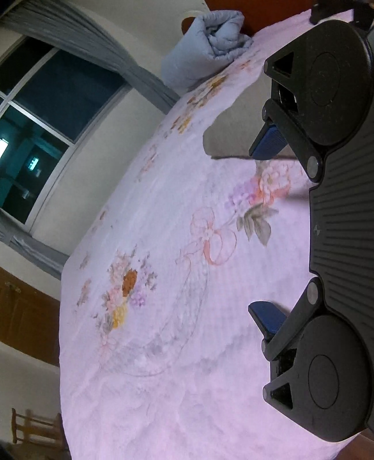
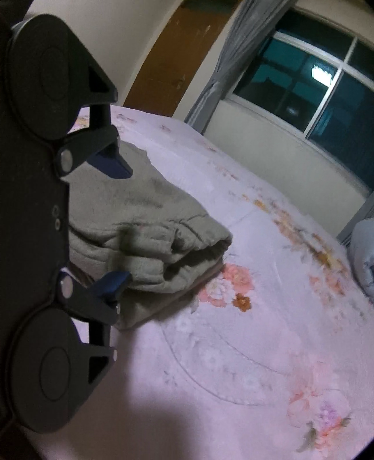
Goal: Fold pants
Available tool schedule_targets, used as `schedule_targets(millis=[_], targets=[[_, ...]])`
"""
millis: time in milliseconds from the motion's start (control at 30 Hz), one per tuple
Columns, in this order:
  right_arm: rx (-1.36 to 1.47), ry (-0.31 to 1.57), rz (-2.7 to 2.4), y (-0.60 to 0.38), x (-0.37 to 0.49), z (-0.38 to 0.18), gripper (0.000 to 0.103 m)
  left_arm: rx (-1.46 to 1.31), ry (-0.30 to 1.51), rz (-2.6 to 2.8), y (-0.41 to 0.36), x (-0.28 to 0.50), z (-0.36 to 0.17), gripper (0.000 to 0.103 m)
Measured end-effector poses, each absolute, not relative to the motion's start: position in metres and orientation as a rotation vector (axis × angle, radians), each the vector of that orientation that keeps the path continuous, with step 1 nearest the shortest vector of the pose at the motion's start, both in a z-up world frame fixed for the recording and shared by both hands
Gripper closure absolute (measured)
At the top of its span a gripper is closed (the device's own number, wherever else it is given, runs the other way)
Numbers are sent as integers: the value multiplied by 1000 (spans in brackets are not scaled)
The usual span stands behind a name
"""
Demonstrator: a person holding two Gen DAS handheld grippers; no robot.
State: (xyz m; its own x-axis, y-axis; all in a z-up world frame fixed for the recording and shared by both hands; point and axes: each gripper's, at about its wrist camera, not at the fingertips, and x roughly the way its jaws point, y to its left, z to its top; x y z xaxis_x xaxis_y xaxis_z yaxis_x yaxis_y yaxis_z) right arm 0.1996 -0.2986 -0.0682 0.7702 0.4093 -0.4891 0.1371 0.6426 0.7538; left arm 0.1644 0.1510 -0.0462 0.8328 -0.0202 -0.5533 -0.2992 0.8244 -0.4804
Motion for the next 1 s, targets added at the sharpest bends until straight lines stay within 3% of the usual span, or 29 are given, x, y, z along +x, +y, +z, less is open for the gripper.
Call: schedule_targets(millis=[167, 233, 300, 467, 667, 733, 767, 933, 1000], targets=[[869, 716, 105, -294, 228, -81, 40, -598, 584, 157, 157, 157, -56, 0], [835, 722, 99, -292, 230, -77, 48, -587, 584, 156, 157, 154, -61, 0], [753, 722, 63, -290, 226, -68, 67, -605, 574, 154, 158, 151, -64, 0], [697, 630, 91, -288, 208, -51, 67, -626, 551, 160, 159, 149, -66, 0], [765, 746, 92, -284, 240, -70, 64, -638, 539, 165, 161, 147, -68, 0], [750, 764, 100, -280, 246, -73, 71, -635, 542, 166, 160, 147, -67, 0], [743, 760, 120, -279, 247, -70, 85, -636, 543, 167, 160, 147, -68, 0], [777, 560, 278, -289, 215, -25, 89, -623, 554, 172, 158, 150, -68, 0], [843, 542, 281, -301, 203, -32, 89, -617, 558, 171, 156, 151, -67, 0]])
